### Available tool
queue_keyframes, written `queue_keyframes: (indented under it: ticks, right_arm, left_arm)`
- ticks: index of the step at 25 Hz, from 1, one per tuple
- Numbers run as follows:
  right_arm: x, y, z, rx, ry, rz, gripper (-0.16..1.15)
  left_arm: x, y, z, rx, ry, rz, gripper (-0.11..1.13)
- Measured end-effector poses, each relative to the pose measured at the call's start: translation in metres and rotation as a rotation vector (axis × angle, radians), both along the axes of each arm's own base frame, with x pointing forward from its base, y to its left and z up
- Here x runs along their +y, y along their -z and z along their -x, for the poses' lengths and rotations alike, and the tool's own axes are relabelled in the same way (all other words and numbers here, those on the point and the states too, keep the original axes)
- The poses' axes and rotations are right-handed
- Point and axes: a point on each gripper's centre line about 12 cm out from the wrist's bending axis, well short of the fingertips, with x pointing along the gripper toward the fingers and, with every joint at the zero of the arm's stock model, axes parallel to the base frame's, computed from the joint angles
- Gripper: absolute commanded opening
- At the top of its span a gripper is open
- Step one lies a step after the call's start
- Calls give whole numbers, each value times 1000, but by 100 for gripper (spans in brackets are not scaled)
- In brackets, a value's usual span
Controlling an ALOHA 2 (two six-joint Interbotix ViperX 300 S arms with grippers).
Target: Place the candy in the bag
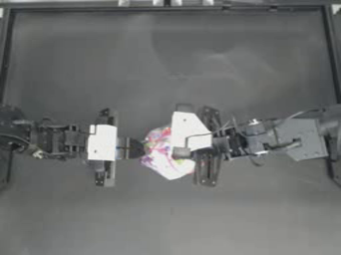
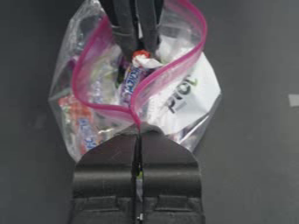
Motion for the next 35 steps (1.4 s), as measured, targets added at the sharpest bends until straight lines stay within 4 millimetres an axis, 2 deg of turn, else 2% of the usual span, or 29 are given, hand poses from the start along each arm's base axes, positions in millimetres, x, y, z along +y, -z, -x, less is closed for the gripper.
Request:
queue_keyframes:
  ticks: [2,8,14,21,28,35]
  right_arm:
    - [0,0,1,6,1,1,51]
    - [-2,0,0,7,7,1,58]
    - [-2,-4,-3,-5,9,0,80]
    - [-2,-7,-2,-10,13,-5,85]
    - [-3,-29,3,-49,14,6,85]
    - [-2,-66,18,-132,8,22,85]
  left_arm:
    - [0,0,0,-2,0,0,4]
    - [0,0,0,0,0,0,4]
    - [0,0,0,0,0,0,4]
    - [0,0,0,2,0,0,4]
    - [0,0,0,0,0,0,4]
    - [0,0,0,0,0,0,4]
